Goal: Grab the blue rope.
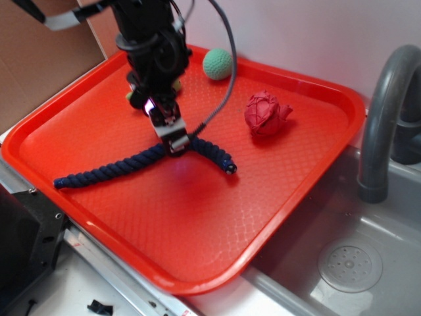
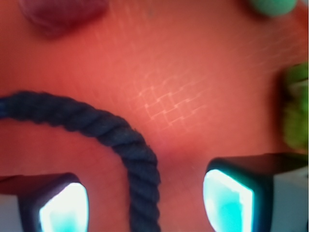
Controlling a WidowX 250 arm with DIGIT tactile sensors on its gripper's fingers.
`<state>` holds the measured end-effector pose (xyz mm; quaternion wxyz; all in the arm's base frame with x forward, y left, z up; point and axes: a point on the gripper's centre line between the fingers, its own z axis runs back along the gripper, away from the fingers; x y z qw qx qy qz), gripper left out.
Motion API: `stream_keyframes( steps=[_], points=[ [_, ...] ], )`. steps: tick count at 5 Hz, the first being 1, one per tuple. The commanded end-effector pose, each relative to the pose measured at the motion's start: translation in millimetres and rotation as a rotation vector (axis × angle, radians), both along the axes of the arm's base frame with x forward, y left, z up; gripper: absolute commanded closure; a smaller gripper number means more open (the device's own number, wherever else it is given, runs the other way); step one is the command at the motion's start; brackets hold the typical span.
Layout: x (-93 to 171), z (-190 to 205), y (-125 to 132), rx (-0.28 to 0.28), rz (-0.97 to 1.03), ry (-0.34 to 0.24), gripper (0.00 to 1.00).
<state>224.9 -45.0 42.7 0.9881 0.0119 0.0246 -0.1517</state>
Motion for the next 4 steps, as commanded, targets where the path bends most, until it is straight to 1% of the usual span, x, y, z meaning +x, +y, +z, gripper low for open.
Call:
stream_keyframes(
  steps=[1, 2, 3, 4],
  points=[
    [-4.4, -22.3, -4.9, 0.008, -0.082, 0.019, 0.03],
    [-6.1, -26.8, -7.3, 0.007, -0.101, 0.031, 1.00],
    [-6.1, -30.8, -7.8, 0.012, -0.103, 0.033, 1.00],
    [-4.6, -31.1, -3.8, 0.032, -0.083, 0.035, 1.00]
  ],
)
